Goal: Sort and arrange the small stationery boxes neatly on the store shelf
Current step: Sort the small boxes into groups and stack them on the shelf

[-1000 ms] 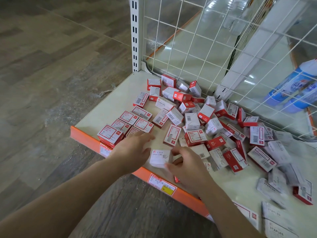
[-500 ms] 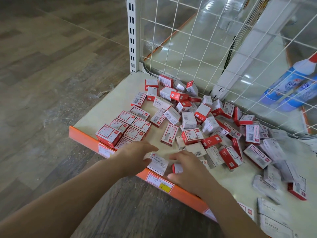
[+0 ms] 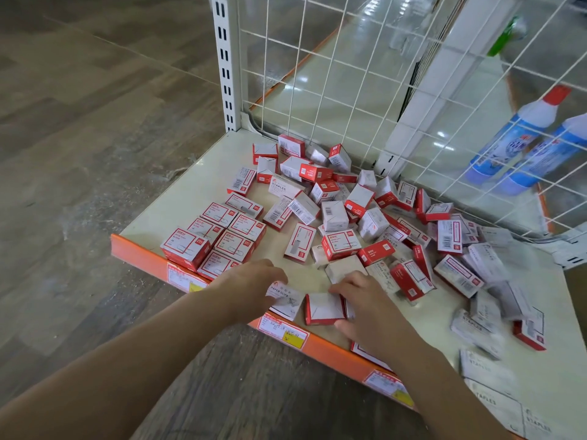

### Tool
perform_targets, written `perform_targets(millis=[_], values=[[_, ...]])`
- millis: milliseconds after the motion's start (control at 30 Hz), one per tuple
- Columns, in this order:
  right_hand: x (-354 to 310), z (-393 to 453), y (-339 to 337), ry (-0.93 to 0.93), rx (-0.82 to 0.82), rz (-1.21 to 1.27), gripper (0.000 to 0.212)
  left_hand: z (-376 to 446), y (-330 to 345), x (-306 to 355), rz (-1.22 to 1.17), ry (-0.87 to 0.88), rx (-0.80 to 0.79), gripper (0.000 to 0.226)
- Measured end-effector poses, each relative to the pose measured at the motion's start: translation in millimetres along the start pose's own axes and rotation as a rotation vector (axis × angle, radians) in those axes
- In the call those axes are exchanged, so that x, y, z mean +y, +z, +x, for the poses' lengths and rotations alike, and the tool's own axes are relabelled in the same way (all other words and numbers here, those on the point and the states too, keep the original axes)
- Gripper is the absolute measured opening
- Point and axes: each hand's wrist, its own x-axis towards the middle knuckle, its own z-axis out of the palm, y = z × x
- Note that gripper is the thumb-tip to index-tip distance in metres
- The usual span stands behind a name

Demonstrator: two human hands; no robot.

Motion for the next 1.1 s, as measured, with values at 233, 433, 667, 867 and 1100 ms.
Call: perform_targets(millis=[233, 433, 667, 867, 1100], values=[[0, 0, -5, 0.054, 0.067, 0.069, 0.046, -1, -1, -1, -0.04, -0.039, 0.079, 0.039], [-1, -11, -21, 0.056, 0.203, 0.168, 0.044, 2, -6, 11, -0.266, -0.039, 0.151, 0.037], [-11, -8, -18, -0.029, 0.214, 0.204, 0.044, 6, -7, 24, -0.485, -0.045, 0.1, 0.029], [-6, -7, -10, -0.02, 0.138, 0.17, 0.018, 8, -7, 24, -0.551, -0.109, 0.066, 0.027], [0, -10, -13, 0.095, 0.175, 0.249, 0.033, 8, -3, 23, -0.557, -0.177, 0.101, 0.027]])
